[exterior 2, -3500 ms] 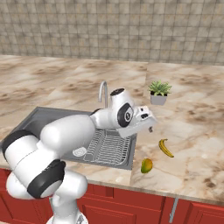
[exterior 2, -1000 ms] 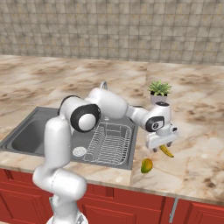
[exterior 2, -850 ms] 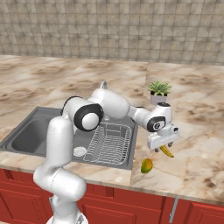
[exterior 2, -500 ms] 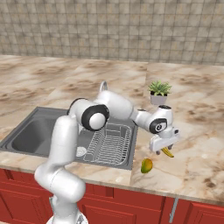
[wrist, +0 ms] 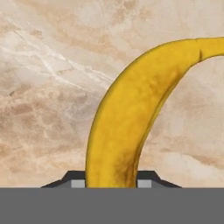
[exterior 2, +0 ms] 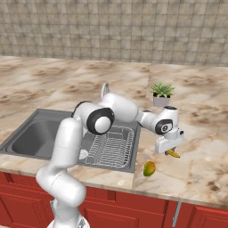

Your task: There is a mixed pile of frozen fruits and vegetables on the counter. Locate all the frozen vegetables and place the items in a bowl on the counter. Take all the frozen fruits and defrost them in a running sink.

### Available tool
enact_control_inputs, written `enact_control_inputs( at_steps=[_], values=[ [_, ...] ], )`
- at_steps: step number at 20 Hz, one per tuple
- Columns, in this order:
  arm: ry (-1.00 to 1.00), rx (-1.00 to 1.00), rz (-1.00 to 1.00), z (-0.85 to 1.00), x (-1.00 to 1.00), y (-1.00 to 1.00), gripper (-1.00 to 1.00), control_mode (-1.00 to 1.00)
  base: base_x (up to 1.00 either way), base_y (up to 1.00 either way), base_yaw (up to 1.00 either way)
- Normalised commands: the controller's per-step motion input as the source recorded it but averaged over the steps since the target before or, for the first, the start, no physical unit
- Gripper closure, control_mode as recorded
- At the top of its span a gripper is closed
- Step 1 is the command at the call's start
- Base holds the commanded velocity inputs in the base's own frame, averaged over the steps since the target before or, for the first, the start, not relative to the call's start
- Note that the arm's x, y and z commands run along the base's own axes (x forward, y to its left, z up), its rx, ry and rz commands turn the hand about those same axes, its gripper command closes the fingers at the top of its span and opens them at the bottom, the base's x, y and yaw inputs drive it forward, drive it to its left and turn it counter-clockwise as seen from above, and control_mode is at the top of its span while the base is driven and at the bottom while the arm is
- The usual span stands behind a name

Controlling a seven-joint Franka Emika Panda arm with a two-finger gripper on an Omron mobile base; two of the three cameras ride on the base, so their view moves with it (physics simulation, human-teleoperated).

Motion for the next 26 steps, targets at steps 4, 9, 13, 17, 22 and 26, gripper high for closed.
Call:
enact_control_inputs(
  at_steps=[4, 9, 13, 17, 22, 26],
  values=[
    [0.0, 0.08, 0.01, 0.02, -0.03, 0.0, 1.0, -1.0, 0.0, 0.0, 0.0],
    [-0.06, 0.07, 0.07, 0.46, -0.29, 0.27, 1.0, -1.0, 0.0, 0.0, 0.0],
    [-0.1, 0.04, 0.12, 0.78, -0.32, 0.5, 1.0, -1.0, 0.0, 0.0, 0.0],
    [-0.07, 0.07, 0.15, 0.64, -0.27, 0.69, 1.0, -1.0, 0.0, 0.0, 0.0],
    [-0.02, 0.05, 0.17, 0.16, -0.28, 0.84, 1.0, -1.0, 0.0, 0.0, 0.0],
    [0.0, 0.0, 0.14, 0.0, -0.22, 0.96, 1.0, -1.0, 0.0, 0.0, 0.0]
  ],
)
